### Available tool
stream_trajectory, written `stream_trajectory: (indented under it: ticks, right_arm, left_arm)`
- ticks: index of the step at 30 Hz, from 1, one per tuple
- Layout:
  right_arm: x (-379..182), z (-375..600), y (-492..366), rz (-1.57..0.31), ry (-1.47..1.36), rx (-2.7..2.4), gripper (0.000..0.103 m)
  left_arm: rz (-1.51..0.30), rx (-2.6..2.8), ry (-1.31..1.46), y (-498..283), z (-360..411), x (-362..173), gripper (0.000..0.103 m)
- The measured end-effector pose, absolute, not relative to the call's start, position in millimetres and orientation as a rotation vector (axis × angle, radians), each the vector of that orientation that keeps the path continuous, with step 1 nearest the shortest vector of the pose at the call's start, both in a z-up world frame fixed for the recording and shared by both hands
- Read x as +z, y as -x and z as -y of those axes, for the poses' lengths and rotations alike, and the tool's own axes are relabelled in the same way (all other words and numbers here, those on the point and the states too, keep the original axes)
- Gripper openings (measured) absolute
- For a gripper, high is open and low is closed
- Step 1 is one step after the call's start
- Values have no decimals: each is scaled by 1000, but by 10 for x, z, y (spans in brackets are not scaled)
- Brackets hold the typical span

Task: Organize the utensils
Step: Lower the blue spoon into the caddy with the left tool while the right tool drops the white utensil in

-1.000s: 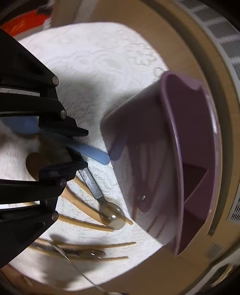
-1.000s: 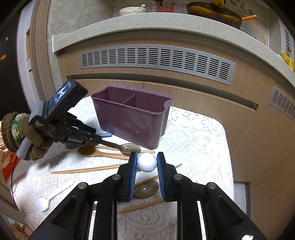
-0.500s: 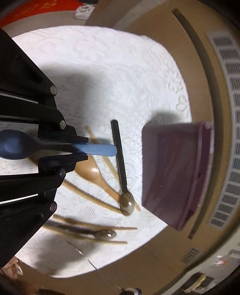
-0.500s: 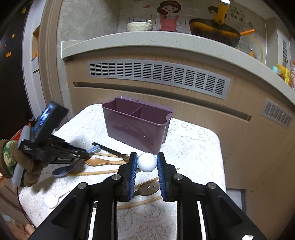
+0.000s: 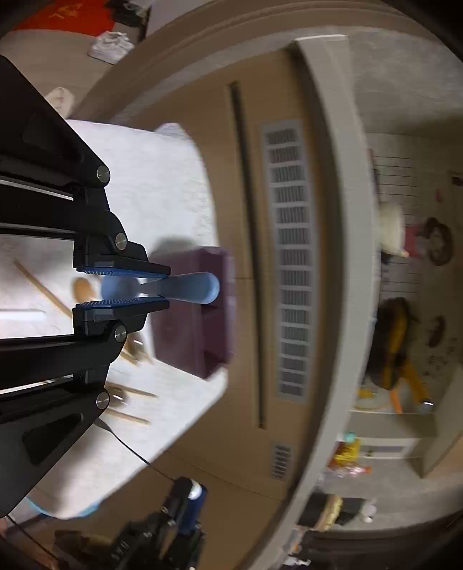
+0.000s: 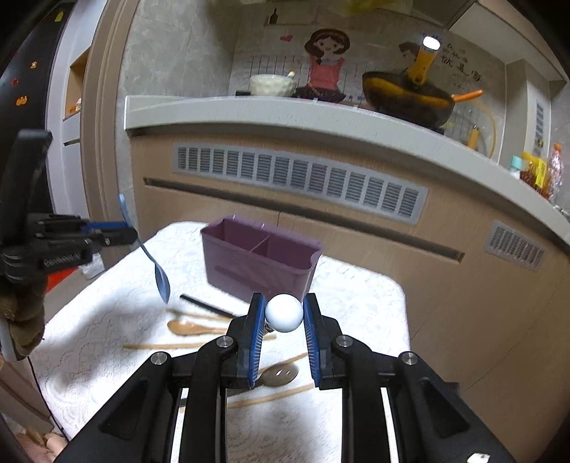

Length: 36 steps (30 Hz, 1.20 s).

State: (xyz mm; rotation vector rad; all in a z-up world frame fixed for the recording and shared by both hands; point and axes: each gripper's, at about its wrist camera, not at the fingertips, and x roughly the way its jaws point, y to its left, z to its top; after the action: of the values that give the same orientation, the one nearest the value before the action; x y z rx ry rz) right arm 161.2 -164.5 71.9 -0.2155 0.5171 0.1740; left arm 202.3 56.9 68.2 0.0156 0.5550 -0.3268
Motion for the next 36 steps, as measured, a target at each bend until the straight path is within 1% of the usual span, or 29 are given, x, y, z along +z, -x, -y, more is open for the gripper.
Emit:
stream_trajectory:
  ticks: [3,6,9,13,16,18,21,25,28,29,30,31,33,35,36]
  right_arm:
    - [1001,1677,-1678,-449,232,147,20]
    - [1420,1716,-1858,-367,246,118,20]
    - [1720,1707,-2136,-335,274,94,20]
    - [1763,1601,-2568,-301,344,32,20]
    - [1597,1533,-2885,-317,372,17,20]
    - [1376,1489,-3105,-344,394,13,20]
    - [1032,1411,-3326,-393,423,14,20]
    - [518,1352,-3573,-521,412,86,20]
    - [289,1366,-3688,-600,372,143,21]
    - [230,1382,-3716,-626,350,167,23]
    - [192,1396,-3719,-643,336,179,31]
    - [168,1421,-3714,-654,319,189,36]
    - [173,1468,-3654,-646,299,195,57]
    - [227,1503,-3568,-621,282,180,65]
    - [249,1521,-3516,-615,277,177,68]
  left_arm:
    - [-485,-323,-31,-2126,-493,987,11]
    - [-402,-318,-46,-2261,-417,1355,11]
    - [-329,-324,-43,-2391,-378,1680,11]
    - [-288,-335,-31,-2681,-323,1847,11]
    - [-317,-347,-17,-2975,-259,1766,11]
    - [-349,-355,-14,-3158,-204,1637,11]
    - [-395,-350,-22,-3429,-127,1320,11]
    - [-505,-379,6,-3743,-105,813,11]
    - [-573,-382,3,-3885,-80,504,13]
    - [-588,-379,8,-3902,-80,430,12]
    - [-599,-379,19,-3907,-95,369,13]
    - [-612,-384,32,-3894,-116,317,13]
    - [-625,-393,52,-3810,-164,243,19]
    - [-625,-394,60,-3662,-210,190,38]
    - [-626,-395,58,-3573,-236,160,42]
